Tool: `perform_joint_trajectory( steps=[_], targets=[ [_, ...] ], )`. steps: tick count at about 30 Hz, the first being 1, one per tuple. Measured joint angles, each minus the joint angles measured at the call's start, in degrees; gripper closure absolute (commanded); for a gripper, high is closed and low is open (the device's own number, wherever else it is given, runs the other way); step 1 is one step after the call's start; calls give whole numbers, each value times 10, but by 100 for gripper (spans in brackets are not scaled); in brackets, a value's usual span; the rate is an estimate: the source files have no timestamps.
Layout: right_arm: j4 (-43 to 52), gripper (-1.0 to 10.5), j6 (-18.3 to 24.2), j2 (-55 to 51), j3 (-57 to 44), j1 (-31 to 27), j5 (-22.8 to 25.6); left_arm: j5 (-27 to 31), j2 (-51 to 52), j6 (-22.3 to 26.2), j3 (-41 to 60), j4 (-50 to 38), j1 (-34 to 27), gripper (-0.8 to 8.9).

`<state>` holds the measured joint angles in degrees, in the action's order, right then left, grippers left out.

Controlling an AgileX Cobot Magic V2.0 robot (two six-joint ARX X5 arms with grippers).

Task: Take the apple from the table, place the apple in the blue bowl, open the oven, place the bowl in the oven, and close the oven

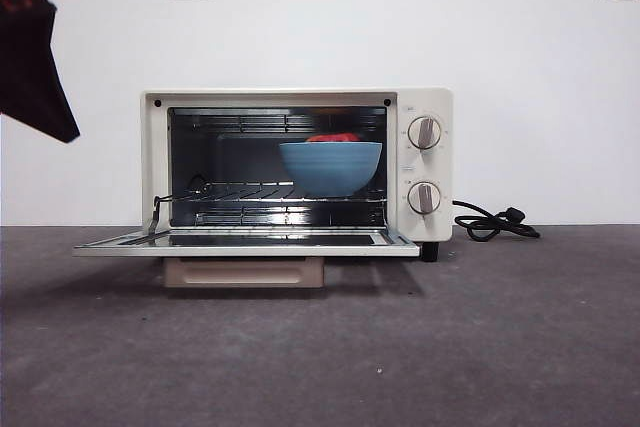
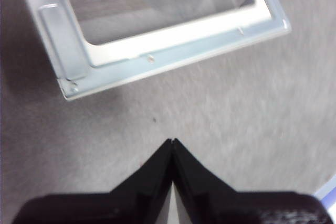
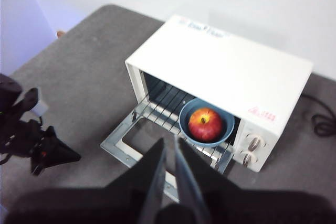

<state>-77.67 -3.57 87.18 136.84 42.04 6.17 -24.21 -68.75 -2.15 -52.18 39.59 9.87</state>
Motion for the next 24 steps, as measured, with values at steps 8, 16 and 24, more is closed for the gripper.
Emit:
perform_joint_trajectory(
  steps=[8,16,24],
  targets=[
    [0,922,43,-118,-154,0,1,-49,-75,-25,0,-8,-31,819],
    [0,922,46,-224,-358,-1,-36,-59,-172,-61,0,-31,-32,820],
    [59,922,29,-309,-457,-1,-51,-107,-233,-70,0,-33,-63,821]
  ],
)
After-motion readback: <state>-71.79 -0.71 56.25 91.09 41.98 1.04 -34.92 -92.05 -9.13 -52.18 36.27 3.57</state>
